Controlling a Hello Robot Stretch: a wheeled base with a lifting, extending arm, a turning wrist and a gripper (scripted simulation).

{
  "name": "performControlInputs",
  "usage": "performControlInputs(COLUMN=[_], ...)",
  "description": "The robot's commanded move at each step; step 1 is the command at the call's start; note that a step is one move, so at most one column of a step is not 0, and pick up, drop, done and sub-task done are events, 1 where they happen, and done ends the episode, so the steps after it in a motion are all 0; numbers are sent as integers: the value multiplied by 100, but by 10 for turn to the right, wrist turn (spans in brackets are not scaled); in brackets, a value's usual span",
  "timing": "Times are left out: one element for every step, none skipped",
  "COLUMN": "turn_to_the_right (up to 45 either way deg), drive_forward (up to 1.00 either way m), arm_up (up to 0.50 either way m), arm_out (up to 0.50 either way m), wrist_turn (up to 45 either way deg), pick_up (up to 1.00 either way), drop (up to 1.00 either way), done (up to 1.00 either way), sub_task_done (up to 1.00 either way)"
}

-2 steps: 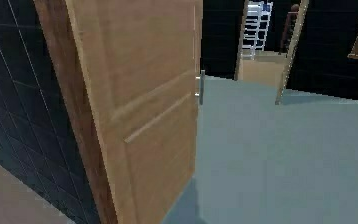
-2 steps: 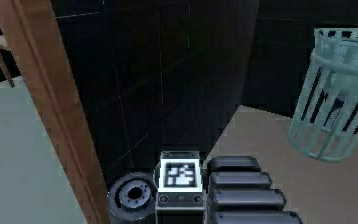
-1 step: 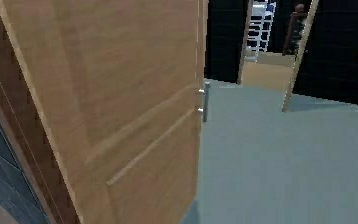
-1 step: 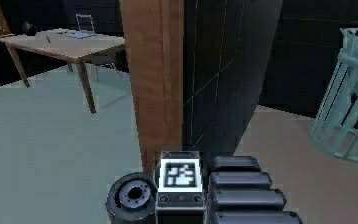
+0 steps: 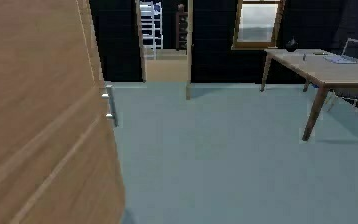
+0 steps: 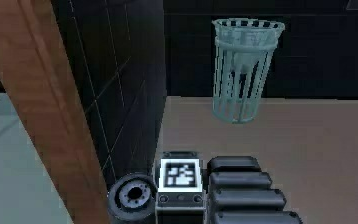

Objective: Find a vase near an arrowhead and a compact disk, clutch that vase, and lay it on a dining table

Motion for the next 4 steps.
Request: performControlInputs(turn_to_the_right=[0,30,0,-120], drive_forward=[100,0,20,0], arm_up=[0,0,0,0], arm_out=[0,0,0,0], wrist_turn=[0,0,0,0], pick_up=[0,0,0,0], drop=[0,0,0,0], done=[0,0,0,0], sub_task_done=[0,0,0,0])
